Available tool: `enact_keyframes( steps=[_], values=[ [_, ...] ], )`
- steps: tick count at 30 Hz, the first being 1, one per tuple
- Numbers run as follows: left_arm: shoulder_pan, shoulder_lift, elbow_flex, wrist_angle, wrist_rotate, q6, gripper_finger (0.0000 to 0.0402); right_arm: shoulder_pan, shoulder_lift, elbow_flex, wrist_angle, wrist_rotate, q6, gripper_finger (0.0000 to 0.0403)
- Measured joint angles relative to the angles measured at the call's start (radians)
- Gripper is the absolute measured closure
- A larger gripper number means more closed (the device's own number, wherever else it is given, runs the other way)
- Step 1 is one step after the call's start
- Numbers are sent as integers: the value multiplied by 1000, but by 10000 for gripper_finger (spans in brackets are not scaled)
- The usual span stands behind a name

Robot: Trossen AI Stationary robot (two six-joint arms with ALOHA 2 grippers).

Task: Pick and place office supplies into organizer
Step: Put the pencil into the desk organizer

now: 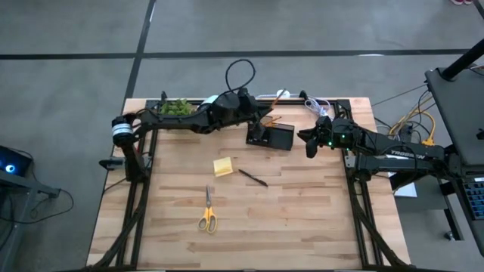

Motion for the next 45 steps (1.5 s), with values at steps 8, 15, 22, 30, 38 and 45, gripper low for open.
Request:
enact_keyframes(
  steps=[8, 15, 22, 30, 38, 45],
  values=[
    [19, 67, 0, 87, 41, -28, 395, 0, 10, 0, -1, 18, -3, 346],
    [25, 111, -2, 90, 19, -19, 395, 0, 24, 0, -1, 18, -6, 346],
    [46, 120, -34, 175, 21, -22, 395, 0, 25, 0, -1, 18, -8, 346],
    [85, 120, -113, 316, 100, -56, 395, 0, 25, 0, -1, 20, -12, 346],
    [106, 120, -146, 307, 136, -55, 395, 0, 26, 0, -1, 42, -14, 346],
    [111, 128, -146, 250, 141, -34, 395, 0, 26, 0, -1, 42, -11, 346]
  ],
)
